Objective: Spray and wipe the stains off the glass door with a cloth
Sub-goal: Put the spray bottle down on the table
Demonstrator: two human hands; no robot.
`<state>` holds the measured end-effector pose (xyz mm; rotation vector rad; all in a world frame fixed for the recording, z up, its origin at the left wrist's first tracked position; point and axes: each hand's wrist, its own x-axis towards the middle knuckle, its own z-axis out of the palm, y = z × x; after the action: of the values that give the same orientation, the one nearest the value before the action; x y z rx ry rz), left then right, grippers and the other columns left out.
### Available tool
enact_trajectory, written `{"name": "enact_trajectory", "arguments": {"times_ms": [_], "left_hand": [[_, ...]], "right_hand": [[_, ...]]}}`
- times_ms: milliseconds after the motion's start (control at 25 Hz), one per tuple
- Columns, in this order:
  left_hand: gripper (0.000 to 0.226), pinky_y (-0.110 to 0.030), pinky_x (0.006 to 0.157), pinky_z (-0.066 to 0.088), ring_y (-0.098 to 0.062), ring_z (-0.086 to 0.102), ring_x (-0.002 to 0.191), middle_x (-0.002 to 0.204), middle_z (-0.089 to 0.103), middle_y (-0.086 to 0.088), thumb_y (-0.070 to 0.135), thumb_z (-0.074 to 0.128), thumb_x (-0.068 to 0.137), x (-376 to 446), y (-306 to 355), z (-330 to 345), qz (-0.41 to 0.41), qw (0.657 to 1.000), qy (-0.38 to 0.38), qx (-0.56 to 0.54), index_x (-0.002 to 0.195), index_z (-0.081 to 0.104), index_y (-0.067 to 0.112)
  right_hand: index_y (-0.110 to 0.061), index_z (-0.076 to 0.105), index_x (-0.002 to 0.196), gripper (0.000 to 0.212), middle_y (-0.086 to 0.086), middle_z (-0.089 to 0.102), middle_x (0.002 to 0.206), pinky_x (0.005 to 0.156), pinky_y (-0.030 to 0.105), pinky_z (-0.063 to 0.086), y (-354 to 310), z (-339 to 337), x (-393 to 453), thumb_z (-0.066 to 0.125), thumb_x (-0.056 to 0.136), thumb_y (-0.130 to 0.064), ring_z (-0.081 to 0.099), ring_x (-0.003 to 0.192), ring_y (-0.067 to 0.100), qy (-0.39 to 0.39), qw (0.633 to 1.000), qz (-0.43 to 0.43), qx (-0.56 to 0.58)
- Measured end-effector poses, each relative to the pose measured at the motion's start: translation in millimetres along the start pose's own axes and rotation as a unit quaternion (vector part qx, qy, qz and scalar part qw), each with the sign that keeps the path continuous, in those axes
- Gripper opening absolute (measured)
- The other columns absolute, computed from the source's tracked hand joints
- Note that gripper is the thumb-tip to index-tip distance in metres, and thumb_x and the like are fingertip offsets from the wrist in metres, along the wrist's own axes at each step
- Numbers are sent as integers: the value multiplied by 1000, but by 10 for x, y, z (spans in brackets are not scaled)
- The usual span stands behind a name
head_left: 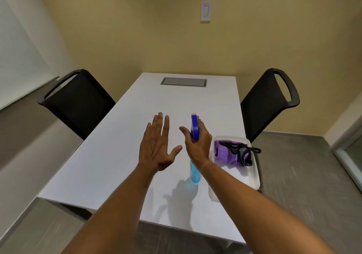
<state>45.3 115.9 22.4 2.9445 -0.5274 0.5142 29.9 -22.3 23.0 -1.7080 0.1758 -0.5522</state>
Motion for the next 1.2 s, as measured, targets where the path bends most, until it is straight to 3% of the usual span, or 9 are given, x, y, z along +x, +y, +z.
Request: {"name": "enact_trajectory", "arguments": {"times_ms": [120,240,440,640,880,1200], "left_hand": [[98,-40,121,-3,-24,-6,151,163,-7,-9,76,20,82,111,-70,153,10,1000,-10,-14,155,-4,16],[97,-39,121,-3,-23,-6,151,163,-7,-9,75,21,82,164,-131,295,27,999,-28,-21,155,-4,16],[97,-41,122,-1,-23,-7,151,163,-8,-9,74,22,83,242,-213,461,56,996,-54,-38,155,-5,15],[98,-42,123,1,-24,-6,151,163,-7,-9,79,10,81,320,-200,559,80,993,-67,-53,154,-8,16],[96,-39,122,-2,-23,-5,151,164,-5,-7,76,20,81,404,-159,649,99,991,-68,-61,155,-3,18],[98,-38,121,-4,-23,-4,151,164,-4,-7,80,8,81,454,-119,565,122,989,-49,-66,156,0,18]], "right_hand": [[-10,45,143,71,10,61,132,95,37,55,144,131,4,72,85,-40,63,107,27,-10,999,38,-10],[-12,41,146,78,10,48,149,108,50,45,240,191,3,69,83,-47,51,131,33,6,999,43,-24],[-24,34,148,86,13,50,147,102,56,47,489,299,-33,57,80,-72,53,127,42,29,995,72,-57],[-12,36,149,78,12,45,151,107,55,44,494,300,-44,66,86,-45,48,135,36,47,993,94,-49],[-12,33,150,85,10,39,156,110,53,41,526,255,-19,66,83,-51,40,141,34,47,993,85,-67],[-3,40,146,87,18,54,142,105,54,46,519,96,-66,69,78,-49,53,129,37,70,987,49,-138]]}}
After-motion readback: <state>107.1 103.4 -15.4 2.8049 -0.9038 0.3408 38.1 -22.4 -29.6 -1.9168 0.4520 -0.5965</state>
